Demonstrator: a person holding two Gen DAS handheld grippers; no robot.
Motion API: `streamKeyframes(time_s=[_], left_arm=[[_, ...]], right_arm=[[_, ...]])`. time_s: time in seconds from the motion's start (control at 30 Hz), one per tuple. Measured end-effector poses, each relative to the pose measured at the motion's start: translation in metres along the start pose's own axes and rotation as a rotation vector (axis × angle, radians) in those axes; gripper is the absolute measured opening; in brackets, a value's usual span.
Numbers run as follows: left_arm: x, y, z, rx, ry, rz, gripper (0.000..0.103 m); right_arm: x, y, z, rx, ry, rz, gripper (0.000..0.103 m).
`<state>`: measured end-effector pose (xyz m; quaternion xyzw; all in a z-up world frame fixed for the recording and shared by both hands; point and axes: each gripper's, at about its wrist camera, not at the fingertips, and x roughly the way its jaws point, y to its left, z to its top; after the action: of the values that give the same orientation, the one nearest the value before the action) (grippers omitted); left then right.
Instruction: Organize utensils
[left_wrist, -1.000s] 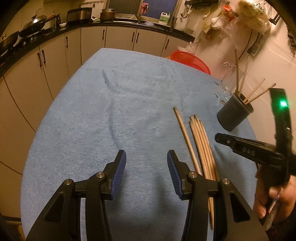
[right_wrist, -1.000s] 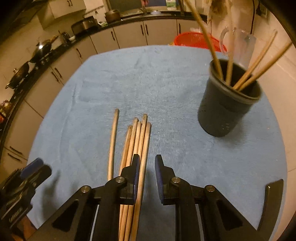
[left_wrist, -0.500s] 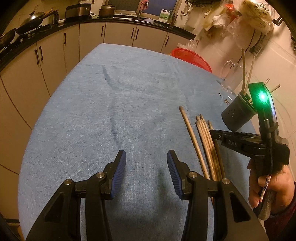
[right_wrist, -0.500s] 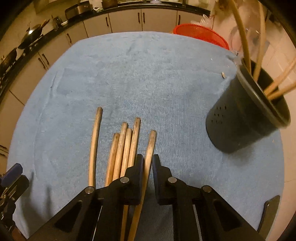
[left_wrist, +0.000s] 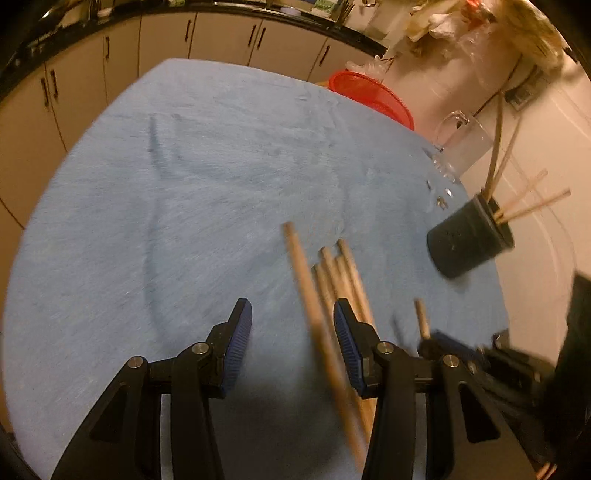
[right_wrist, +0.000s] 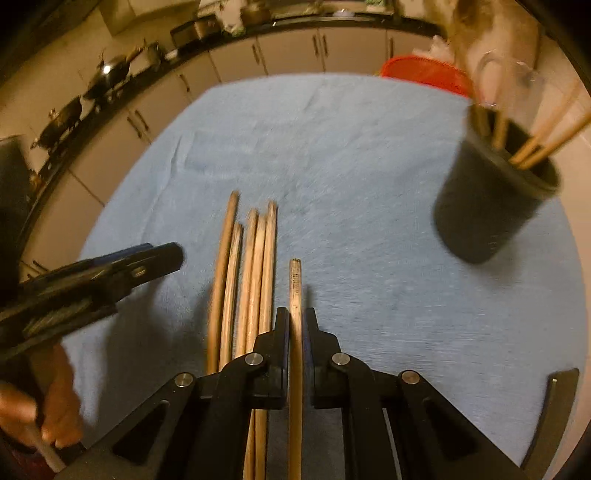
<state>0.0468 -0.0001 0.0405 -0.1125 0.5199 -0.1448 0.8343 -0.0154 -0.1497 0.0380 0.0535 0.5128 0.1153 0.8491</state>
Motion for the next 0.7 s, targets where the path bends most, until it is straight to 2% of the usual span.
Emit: streamKeyframes(time_s=[0.03,0.13,0.17,0.23,0.4,0.43,0.63,0.7], left_arm=[[0.007,-0.001,0.006,-0.012,0.011,0.011,0.044],[0.021,-0.007,0.019,-0.022,0.032,0.022,0.032],[0.026,-0.009,0.023,-0.026,0.041,0.052,0.031],[0.031,-0.01,0.028,-0.038,0.046,0.054,0.025],[0.044,-0.016,0.036,-0.025,0.073,0.114,0.02],[0.048,-0.015,0.035,-0.026,0.081,0.139,0.014],[0.051,-0.02,0.035,0.006,0.067,0.16,0.012],[0.05,-0.019,0.034,0.015,0.06,0.164,0.008]], right_arm=[[-0.006,-0.002,-0.001,0.004,-0.013,0.008,0.008],[-0.017,-0.007,-0.005,0.013,-0.038,0.019,0.008],[-0.019,-0.008,-0.006,0.019,-0.043,0.029,0.008],[-0.021,-0.011,-0.008,0.028,-0.046,0.046,0.008],[-0.024,-0.017,-0.008,0.033,-0.053,0.075,0.008],[-0.024,-0.019,-0.007,0.034,-0.057,0.078,0.008],[-0.028,-0.021,-0.007,0.034,-0.07,0.094,0.008],[-0.031,-0.021,-0.007,0.038,-0.075,0.099,0.008]])
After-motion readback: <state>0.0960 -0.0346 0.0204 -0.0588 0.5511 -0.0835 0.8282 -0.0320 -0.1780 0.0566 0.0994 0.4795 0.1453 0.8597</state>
